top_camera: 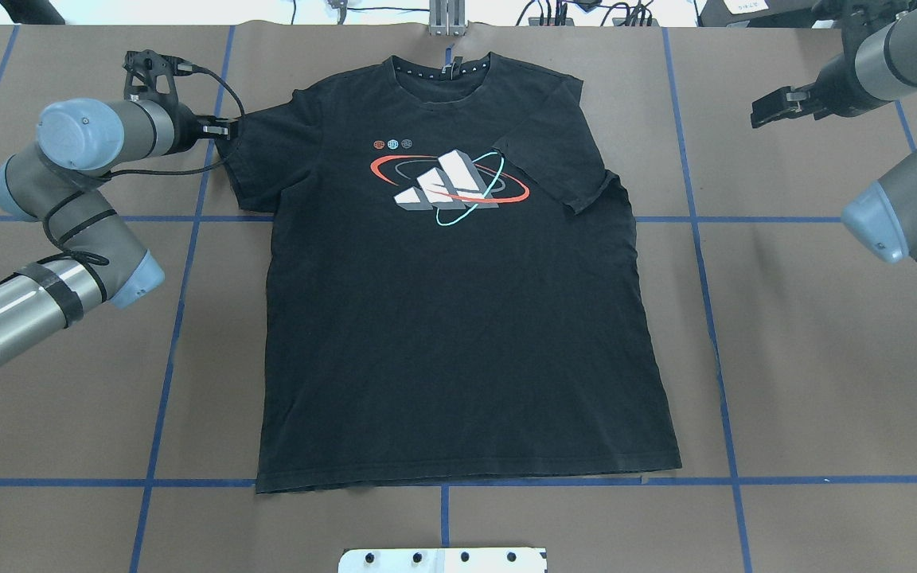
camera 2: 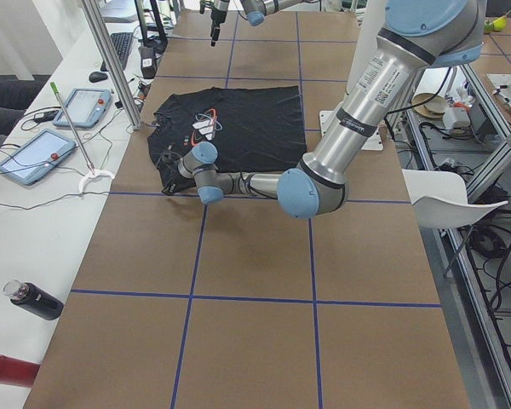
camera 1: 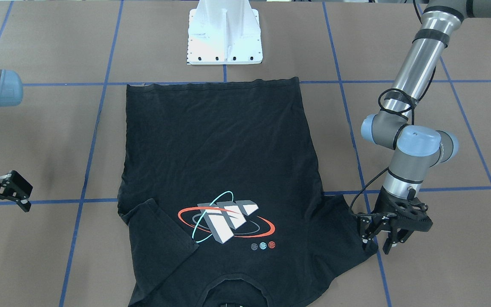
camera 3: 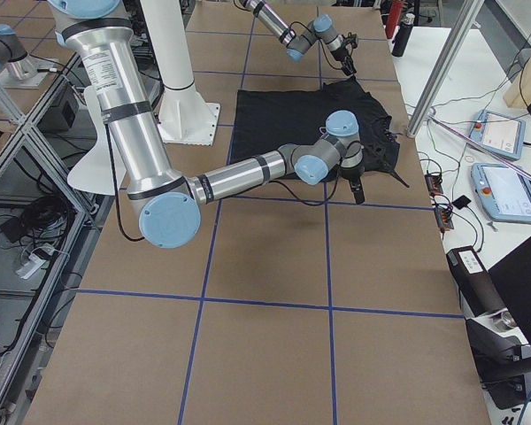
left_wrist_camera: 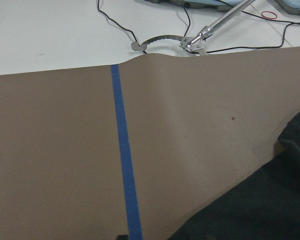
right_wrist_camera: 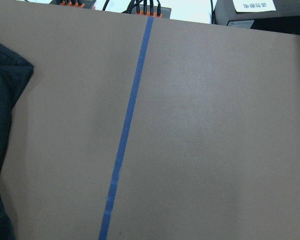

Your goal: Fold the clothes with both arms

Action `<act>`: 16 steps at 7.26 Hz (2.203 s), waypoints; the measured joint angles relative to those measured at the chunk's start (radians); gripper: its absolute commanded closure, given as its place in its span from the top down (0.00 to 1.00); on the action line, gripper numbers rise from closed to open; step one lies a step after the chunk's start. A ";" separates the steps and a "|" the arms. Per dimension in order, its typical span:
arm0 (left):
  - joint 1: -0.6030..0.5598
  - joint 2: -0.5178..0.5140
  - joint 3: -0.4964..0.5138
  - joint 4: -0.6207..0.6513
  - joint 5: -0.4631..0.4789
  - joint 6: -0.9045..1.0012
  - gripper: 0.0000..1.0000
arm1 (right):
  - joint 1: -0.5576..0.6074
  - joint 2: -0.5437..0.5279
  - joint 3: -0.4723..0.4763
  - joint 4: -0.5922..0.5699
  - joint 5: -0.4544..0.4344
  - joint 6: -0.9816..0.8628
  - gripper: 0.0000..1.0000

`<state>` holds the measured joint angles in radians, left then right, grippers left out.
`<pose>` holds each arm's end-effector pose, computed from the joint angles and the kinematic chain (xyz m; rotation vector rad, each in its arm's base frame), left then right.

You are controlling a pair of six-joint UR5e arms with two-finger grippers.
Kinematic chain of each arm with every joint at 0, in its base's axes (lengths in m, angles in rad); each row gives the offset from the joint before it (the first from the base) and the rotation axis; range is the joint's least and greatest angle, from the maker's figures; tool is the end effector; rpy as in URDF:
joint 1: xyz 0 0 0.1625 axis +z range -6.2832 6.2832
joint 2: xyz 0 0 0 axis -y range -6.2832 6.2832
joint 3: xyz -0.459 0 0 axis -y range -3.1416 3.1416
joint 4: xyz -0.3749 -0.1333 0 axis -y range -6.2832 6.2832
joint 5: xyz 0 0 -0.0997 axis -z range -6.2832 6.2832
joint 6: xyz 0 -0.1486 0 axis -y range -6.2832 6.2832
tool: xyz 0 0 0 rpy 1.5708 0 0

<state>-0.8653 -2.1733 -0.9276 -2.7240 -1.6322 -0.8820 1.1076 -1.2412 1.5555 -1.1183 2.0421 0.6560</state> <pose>0.4319 -0.6986 0.5321 0.7411 0.8320 -0.1237 -0.2399 -0.6277 0.5071 0.3992 -0.7777 -0.0003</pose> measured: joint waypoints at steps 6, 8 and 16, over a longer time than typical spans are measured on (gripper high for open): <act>0.002 0.003 -0.002 -0.012 -0.001 0.001 0.00 | -0.002 0.006 0.000 -0.001 0.000 0.004 1.00; 0.000 0.008 -0.085 0.015 -0.006 0.001 0.00 | -0.002 0.007 0.000 0.000 0.000 0.008 1.00; 0.120 -0.253 -0.255 0.689 0.091 -0.239 0.00 | -0.003 0.008 0.000 0.000 -0.002 0.016 1.00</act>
<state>-0.7454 -2.4266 -1.1823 -2.0350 -1.5408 -1.1208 1.1042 -1.2333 1.5554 -1.1183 2.0402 0.6716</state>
